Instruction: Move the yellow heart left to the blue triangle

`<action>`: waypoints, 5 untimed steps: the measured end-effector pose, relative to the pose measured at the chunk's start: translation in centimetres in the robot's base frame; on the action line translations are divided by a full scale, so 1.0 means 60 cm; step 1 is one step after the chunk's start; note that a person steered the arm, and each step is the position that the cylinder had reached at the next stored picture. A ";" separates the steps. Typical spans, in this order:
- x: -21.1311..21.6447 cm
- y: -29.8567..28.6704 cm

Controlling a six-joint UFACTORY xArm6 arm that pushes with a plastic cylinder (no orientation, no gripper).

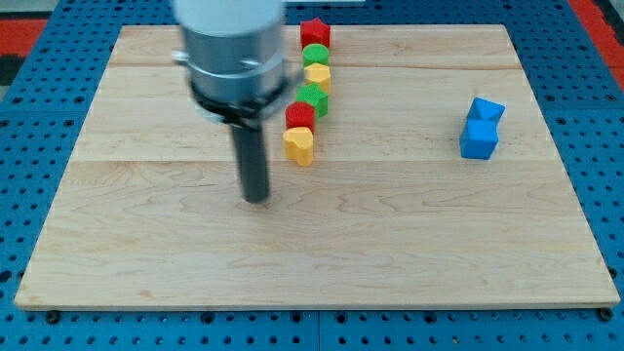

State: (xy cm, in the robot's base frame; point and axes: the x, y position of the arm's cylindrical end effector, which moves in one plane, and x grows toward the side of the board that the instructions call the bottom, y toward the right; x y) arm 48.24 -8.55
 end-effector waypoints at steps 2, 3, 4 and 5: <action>-0.094 0.078; -0.098 0.116; -0.098 0.155; -0.099 0.194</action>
State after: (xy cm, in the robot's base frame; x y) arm 42.32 3.11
